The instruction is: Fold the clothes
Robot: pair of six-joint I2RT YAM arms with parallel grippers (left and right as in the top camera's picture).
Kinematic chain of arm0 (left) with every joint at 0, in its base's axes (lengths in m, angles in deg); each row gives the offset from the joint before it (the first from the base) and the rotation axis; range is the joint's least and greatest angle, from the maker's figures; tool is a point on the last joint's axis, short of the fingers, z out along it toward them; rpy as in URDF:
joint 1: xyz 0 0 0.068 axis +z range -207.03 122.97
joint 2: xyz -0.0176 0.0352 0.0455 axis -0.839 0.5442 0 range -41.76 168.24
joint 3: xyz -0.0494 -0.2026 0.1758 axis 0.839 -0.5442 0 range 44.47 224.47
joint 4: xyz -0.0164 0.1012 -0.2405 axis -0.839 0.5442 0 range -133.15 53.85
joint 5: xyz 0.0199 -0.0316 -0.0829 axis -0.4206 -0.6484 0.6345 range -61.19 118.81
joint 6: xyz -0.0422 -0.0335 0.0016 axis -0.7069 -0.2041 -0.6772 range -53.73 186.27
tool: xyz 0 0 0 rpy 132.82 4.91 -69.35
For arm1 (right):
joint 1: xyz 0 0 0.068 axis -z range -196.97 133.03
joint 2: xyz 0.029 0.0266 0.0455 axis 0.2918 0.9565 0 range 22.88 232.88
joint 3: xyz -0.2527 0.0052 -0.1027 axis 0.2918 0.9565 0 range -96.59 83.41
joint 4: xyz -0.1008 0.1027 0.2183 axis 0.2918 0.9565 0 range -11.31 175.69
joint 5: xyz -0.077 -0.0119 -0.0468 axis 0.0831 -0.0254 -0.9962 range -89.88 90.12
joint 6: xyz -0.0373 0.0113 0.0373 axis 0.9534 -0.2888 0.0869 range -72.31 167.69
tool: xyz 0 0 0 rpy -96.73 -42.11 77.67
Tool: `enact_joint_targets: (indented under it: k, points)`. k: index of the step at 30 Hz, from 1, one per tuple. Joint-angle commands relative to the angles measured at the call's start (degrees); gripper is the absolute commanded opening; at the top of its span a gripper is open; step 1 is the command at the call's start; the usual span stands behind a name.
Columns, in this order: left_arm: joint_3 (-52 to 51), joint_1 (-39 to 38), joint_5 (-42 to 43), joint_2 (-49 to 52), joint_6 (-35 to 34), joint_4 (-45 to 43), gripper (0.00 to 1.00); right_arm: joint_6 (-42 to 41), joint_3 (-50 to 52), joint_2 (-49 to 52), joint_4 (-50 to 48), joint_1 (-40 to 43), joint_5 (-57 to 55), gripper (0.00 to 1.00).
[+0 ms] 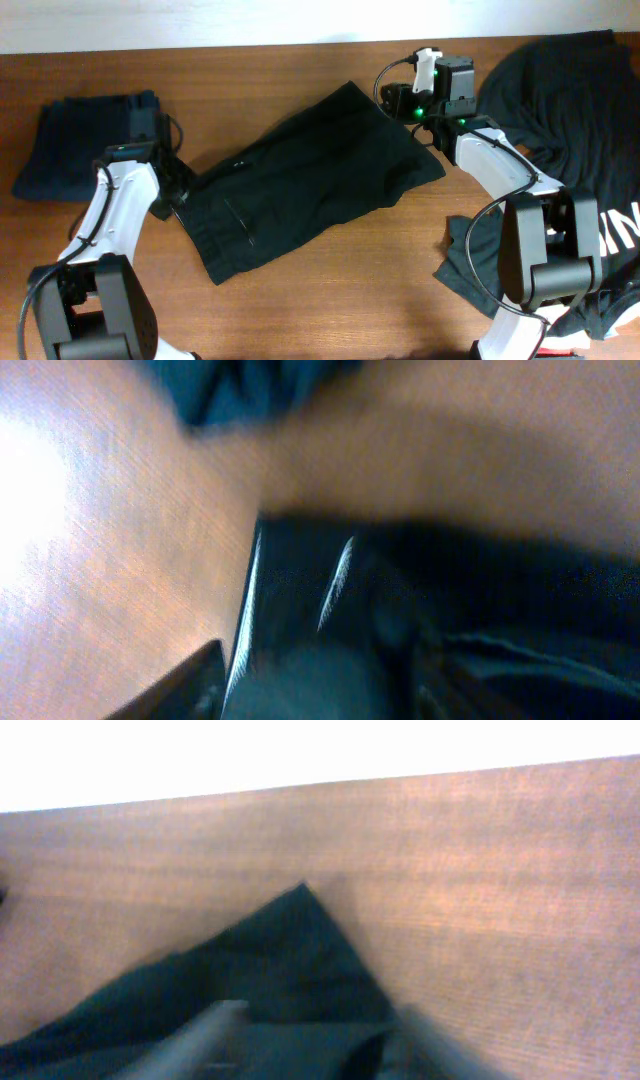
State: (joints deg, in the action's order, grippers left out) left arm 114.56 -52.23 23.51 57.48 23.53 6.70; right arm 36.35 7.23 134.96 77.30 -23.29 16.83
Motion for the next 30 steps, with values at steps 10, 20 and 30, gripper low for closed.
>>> enact_joint_targets:
  k: [10, 20, 30]
  points:
    - [5.3, 4.4, 12.5, 0.4, 10.6, 13.7, 0.6, 3.8, -1.2, -0.2, 22.1, 5.5, 5.5, 0.22]
    - [2.9, -2.7, 9.8, 1.0, 14.1, 13.0, 0.49, 1.8, -1.0, 10.1, 10.6, -0.5, 0.5, 0.08]
    - [1.5, -2.7, 9.8, 1.0, 14.1, 12.6, 0.5, -10.6, -7.0, 11.4, -10.5, -3.2, 0.9, 0.28]
